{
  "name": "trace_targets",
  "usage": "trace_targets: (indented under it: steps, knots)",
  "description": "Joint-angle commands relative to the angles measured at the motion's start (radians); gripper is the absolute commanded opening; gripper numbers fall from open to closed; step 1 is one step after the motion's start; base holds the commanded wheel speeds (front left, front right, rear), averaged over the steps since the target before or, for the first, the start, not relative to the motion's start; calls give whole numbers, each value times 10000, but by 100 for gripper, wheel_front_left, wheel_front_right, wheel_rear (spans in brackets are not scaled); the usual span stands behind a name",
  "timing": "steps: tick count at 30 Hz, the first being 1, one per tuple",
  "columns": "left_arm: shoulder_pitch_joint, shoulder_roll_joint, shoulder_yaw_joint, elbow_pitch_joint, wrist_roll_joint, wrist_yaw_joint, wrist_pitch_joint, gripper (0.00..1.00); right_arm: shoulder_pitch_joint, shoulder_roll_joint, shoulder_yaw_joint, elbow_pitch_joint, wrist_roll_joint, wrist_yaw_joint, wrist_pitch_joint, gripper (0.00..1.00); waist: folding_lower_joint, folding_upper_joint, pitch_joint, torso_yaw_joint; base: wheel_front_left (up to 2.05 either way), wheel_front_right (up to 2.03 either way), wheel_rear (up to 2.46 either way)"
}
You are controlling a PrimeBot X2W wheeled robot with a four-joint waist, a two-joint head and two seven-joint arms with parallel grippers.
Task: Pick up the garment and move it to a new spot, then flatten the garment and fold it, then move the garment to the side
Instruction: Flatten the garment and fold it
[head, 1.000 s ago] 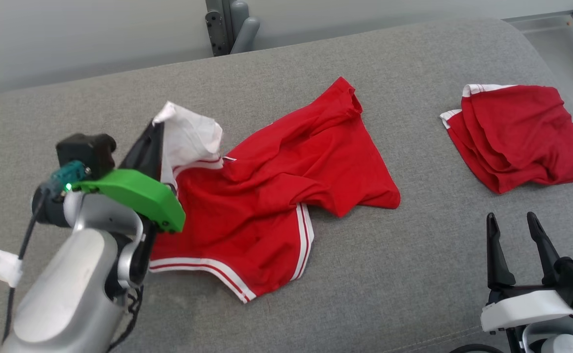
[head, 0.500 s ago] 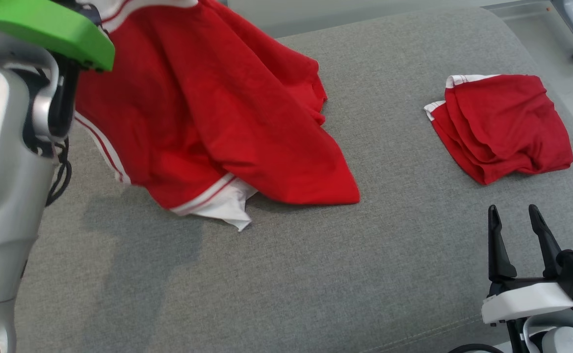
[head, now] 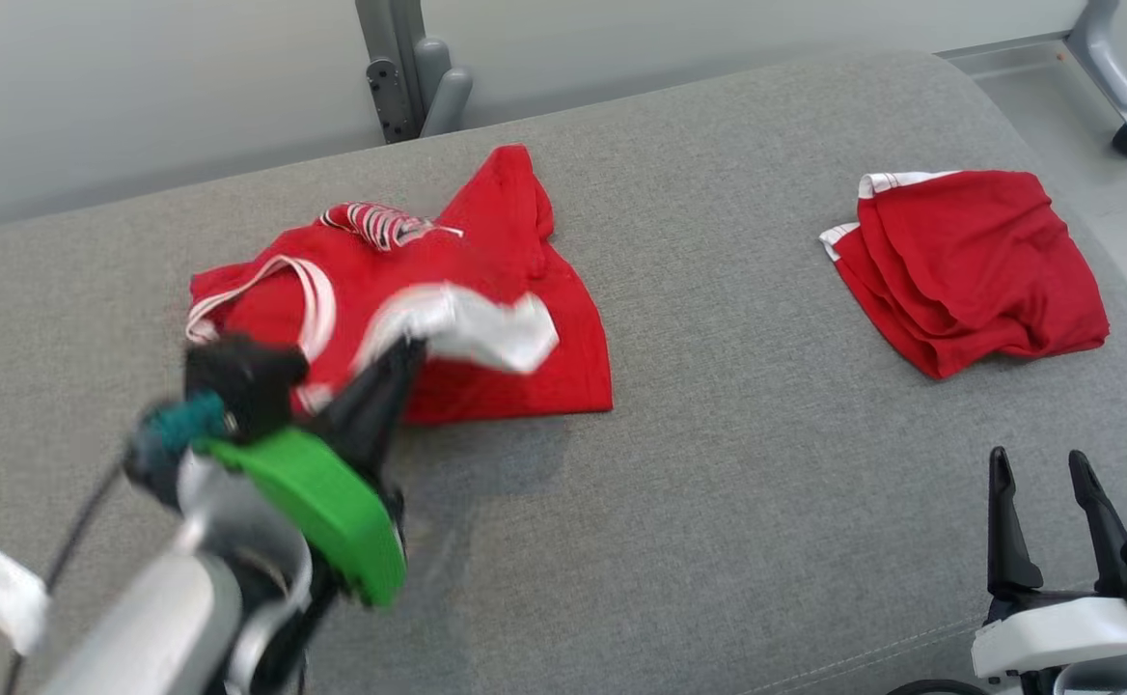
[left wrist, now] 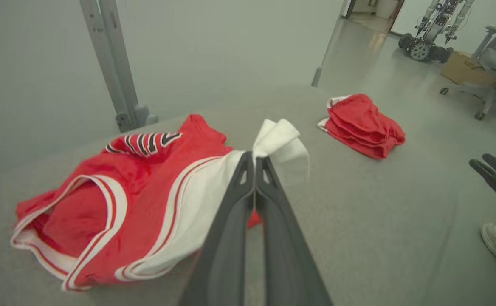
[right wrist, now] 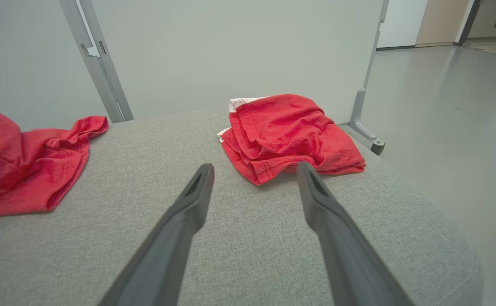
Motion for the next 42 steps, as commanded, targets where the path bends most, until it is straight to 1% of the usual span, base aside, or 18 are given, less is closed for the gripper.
trace_targets:
  steps: [1,4,5,7,8,10,13,16,24,25,26,28,29,33,36,38,40,42]
  knots:
    - [1483,144,-397,-432,-313,328,153,0,138,-7,-35,-32,108,-15,-31,100,0,0,-9,220,0,0,0]
    - [3160,276,-1017,-334,-374,646,166,0,141,-9,-27,-25,30,-15,-31,100,0,0,43,506,0,0,0]
    - [3569,241,-1237,-167,-480,617,188,0,83,-10,-29,-40,4,-15,-31,100,0,0,72,609,0,0,0]
    - [4048,273,-1416,412,-451,707,93,0,10,-7,-4,-33,-90,-15,-29,100,0,0,61,848,0,0,0]
    - [4048,273,-1416,412,-451,707,93,0,10,-7,-4,-33,-90,-15,-29,100,0,0,61,848,0,0,0]
    - [4344,284,-1543,1153,-404,712,-44,0,-97,-10,14,-48,-162,-15,-31,100,0,0,64,1051,0,0,0]
    - [4518,360,-1313,2191,-434,866,-387,0,-153,-10,56,-35,-260,-15,-29,100,0,0,42,1302,0,0,0]
    - [4553,497,-836,3019,-570,1172,-794,0,-134,-10,75,1,-325,-15,-29,100,0,0,9,1534,0,0,0]
    - [4400,449,61,4036,-918,1686,-1583,0,-31,-12,185,119,-278,-17,-31,100,0,0,-10,1744,0,0,0]
    - [4374,365,150,4062,-979,1771,-1680,3,-34,-13,197,119,-260,-15,-31,100,0,0,-5,1739,0,0,0]
    - [4338,368,154,4095,-872,1853,-1747,16,-45,-12,222,124,-248,-15,-31,100,0,0,-1,1727,0,0,0]
    - [4250,275,245,4062,-835,2039,-1881,53,-85,-12,244,134,-245,-15,-31,100,0,0,27,1689,0,0,0]
    - [4220,287,250,4032,-733,2167,-1917,100,-98,-12,252,137,-239,-15,-31,100,0,0,34,1656,0,0,0]
    - [4118,215,402,3333,-686,2787,-1832,100,-101,-10,228,151,-214,-15,-31,100,0,0,85,1500,0,0,0]
    - [4086,375,518,2236,-437,3442,-1718,100,-60,-10,207,158,-184,-15,-31,100,0,0,98,1379,0,0,0]
    - [3974,421,540,1297,-217,3766,-1684,100,-66,-9,250,147,-155,-15,-31,100,0,0,144,1279,0,0,0]
    - [3718,493,322,502,50,3850,-1554,100,-108,-12,264,130,-111,-15,-31,100,0,0,213,1182,0,0,0]
    - [3282,321,9,-46,322,3714,-1363,100,-217,-9,303,125,-102,-15,-31,100,0,0,294,1069,0,0,0]
